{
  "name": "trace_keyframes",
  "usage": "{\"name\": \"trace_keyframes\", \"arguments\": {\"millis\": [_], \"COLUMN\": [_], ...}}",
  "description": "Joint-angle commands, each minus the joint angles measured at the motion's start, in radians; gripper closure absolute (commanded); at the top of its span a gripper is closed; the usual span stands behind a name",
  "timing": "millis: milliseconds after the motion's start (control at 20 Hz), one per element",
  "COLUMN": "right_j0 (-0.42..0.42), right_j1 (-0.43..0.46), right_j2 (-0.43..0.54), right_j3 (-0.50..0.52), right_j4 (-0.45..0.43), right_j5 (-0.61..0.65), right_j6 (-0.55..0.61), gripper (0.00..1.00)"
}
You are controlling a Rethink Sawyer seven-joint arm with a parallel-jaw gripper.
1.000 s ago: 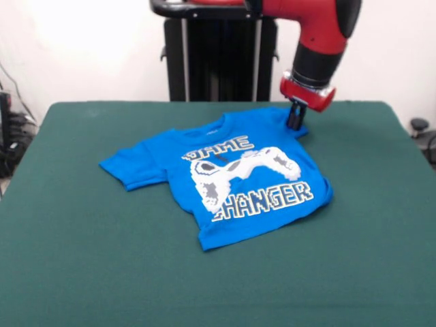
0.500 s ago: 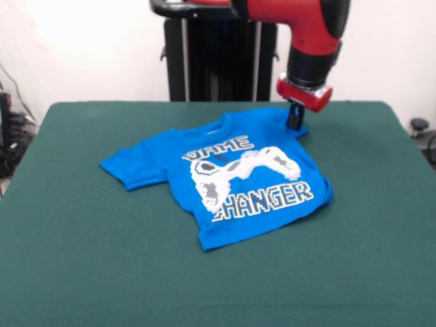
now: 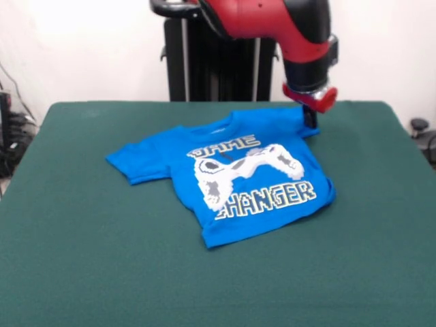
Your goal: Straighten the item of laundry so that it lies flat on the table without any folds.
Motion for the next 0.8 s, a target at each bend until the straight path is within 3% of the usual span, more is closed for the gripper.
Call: {"name": "trace_keyframes", "arguments": {"millis": [50,600,800], "right_j0": [-0.008,-0.003,0.062], "right_j1": [0.119,0.178,0.105], "right_j2": [0.285,0.301,0.232], "right_j3": [0.03,0.001,0.012], "right_j4": [0.05,0.054,0.063], "right_j5": [0.085,0.034,0.018], "right_j6": [0.143,0.147,0.164], "gripper": [1.0,1.0,1.0]}}
